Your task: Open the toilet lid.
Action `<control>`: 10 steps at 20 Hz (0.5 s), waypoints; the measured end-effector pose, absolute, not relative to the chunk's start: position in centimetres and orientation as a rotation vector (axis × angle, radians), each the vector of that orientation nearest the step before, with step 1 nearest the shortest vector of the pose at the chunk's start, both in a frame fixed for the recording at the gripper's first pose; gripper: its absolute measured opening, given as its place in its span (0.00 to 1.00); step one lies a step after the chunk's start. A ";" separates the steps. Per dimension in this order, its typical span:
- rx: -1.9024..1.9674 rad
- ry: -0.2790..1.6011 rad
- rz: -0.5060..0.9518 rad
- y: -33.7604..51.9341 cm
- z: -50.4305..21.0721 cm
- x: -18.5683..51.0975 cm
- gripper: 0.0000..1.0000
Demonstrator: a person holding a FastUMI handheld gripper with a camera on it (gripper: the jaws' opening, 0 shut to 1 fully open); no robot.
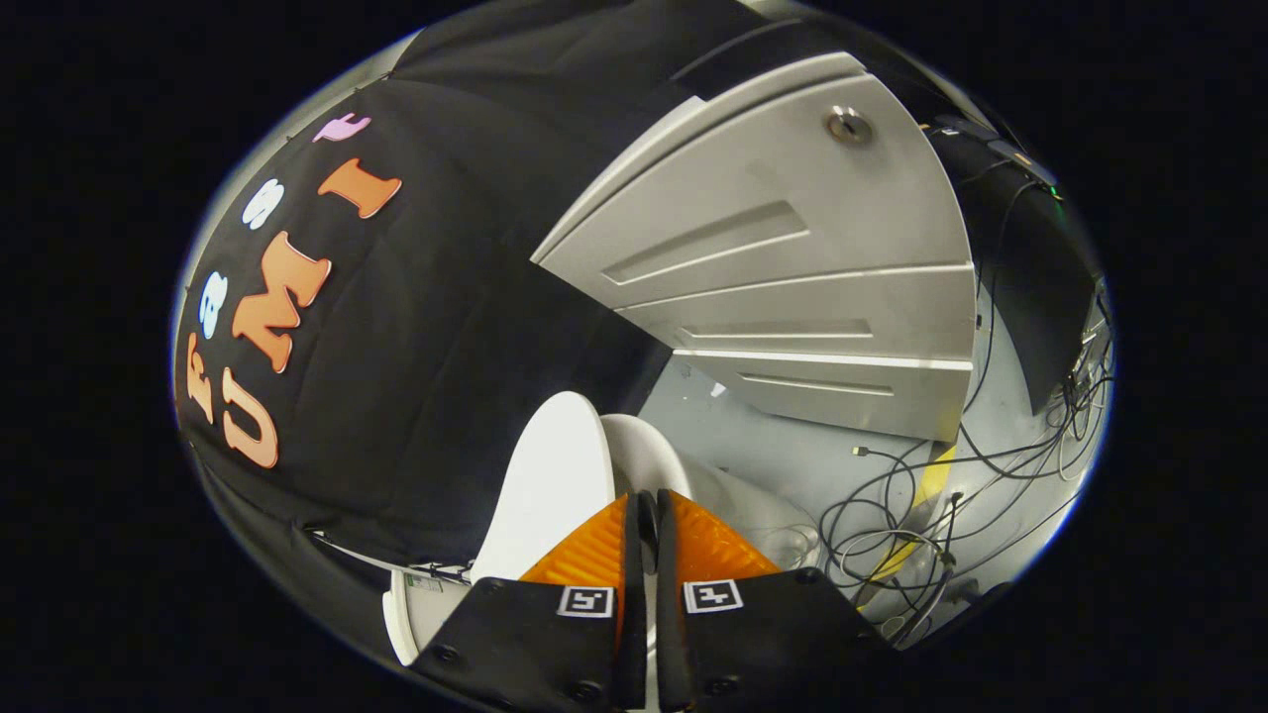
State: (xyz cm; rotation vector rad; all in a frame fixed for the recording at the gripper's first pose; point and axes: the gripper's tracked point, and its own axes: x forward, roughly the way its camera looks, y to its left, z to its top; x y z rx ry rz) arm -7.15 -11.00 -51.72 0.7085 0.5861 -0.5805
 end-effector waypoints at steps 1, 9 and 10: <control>0.690 0.580 -0.568 -10.5 -50.9 -6.6 0.11; 0.445 0.555 -0.429 -5.0 -42.7 -1.5 0.10; 0.440 0.543 -0.417 -4.0 -41.6 -1.1 0.10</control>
